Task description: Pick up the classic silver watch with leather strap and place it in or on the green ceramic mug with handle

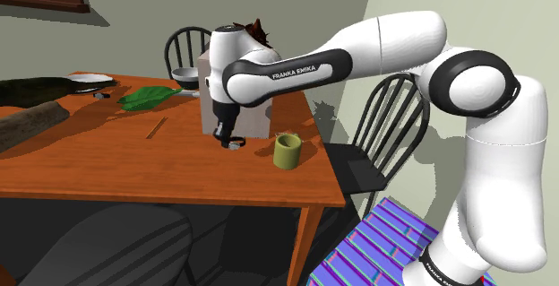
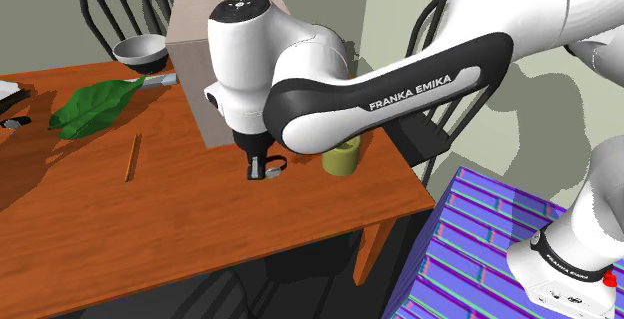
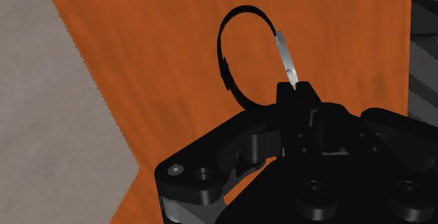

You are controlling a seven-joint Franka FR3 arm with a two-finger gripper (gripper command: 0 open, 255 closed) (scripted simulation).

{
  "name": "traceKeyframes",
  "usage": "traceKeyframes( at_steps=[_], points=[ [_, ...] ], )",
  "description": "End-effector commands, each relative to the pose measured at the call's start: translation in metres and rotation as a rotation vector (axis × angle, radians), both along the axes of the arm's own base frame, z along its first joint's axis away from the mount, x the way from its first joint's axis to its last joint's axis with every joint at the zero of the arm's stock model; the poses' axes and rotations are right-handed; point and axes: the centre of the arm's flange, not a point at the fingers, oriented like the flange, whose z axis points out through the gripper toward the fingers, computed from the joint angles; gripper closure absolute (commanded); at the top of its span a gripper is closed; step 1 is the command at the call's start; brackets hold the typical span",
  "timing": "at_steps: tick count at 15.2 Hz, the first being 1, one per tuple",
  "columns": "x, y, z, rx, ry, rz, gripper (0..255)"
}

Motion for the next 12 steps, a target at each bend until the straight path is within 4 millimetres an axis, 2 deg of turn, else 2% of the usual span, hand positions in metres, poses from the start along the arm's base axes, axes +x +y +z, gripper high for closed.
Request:
traceKeyframes(
  at_steps=[1,12],
  points=[
    [-0.001,0.000,0.011,0.000,0.001,0.000,255],
    [-0.001,0.000,0.069,0.000,0.001,0.000,255]
  ],
)
